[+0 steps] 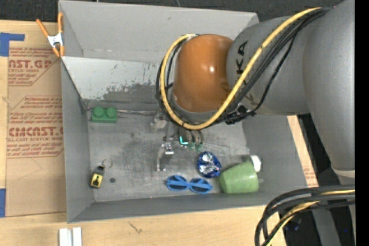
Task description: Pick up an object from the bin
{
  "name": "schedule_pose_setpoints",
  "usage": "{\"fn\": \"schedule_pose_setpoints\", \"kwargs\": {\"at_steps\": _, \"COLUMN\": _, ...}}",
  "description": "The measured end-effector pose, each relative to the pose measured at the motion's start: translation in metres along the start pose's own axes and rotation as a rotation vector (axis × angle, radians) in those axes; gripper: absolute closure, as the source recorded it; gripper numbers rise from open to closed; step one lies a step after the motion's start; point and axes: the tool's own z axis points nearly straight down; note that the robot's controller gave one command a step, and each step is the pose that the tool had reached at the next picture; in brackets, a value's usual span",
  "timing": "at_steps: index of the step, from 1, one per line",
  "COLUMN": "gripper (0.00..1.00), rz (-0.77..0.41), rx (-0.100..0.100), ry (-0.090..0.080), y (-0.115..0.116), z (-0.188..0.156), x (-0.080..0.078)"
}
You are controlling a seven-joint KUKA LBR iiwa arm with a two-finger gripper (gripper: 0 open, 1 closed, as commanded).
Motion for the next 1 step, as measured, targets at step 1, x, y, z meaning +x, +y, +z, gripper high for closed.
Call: {"fn": "schedule_pose_setpoints", "kwargs": {"at_steps": 1, "gripper": 0.0, "rz": -0.136, "rx": -0.006, "ry": -0.013, "y": -0.0728, "z": 0.0834, "x": -0.0338}}
